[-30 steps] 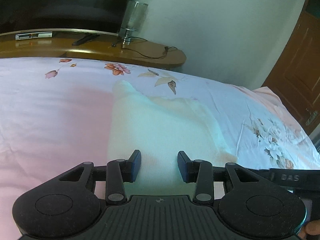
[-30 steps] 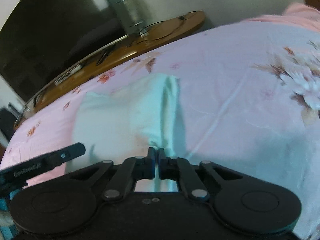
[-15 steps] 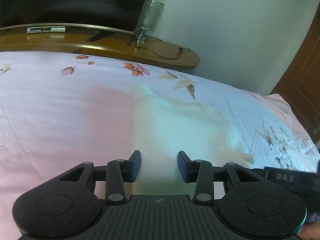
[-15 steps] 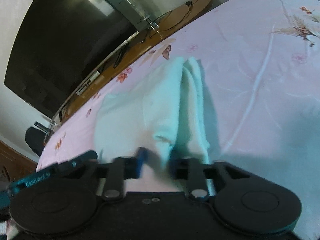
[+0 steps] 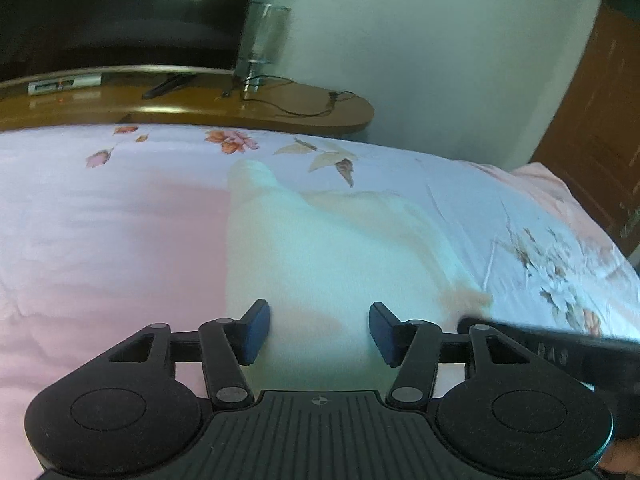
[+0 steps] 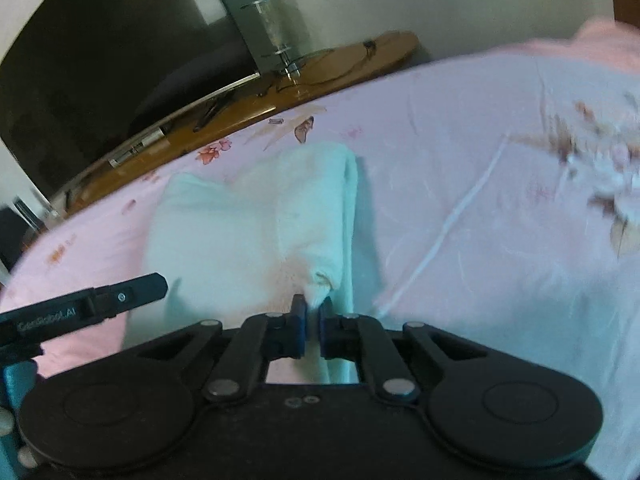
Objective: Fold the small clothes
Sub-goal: 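Pinch the sweater fold with the right gripper and press it down, then open the right gripper and lift it from the folded sweater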
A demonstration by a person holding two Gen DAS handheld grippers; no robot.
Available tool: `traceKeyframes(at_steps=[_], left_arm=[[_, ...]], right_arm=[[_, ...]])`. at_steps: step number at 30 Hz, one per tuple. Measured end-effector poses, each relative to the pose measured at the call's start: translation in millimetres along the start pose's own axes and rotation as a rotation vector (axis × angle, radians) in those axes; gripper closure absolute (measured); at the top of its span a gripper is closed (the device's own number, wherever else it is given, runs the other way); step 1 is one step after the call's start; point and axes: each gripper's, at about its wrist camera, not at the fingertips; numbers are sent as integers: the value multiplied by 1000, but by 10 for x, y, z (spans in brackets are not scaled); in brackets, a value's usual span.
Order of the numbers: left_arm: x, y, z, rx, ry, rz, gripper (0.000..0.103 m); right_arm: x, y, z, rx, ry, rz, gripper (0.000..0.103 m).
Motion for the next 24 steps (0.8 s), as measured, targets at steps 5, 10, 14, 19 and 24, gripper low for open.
traceKeyframes(at_steps=[5, 10, 14, 19, 24], left_arm=[[55, 56, -62, 14, 25, 0, 44], [140, 65, -136, 32, 57, 16, 44], [193, 43, -130, 7, 61, 46, 44], [171, -233, -186, 30, 89, 24, 44], [118, -441, -218, 36, 98, 10, 44]], right_arm=[[-88, 44, 53, -34, 20, -22, 97], [-118, 131, 58, -10, -6, -61, 96], [42, 290, 102, -12, -31, 20, 86], [355, 263, -42, -4, 13, 116, 85], [393, -231, -207, -17, 58, 86, 85]])
Point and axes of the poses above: each gripper's, at about its wrist camera, not at the fingertips, and y roughly against the way its jaws point, z to its right, x to its top, and after that the axes turned 14 degrees about z, right-handed
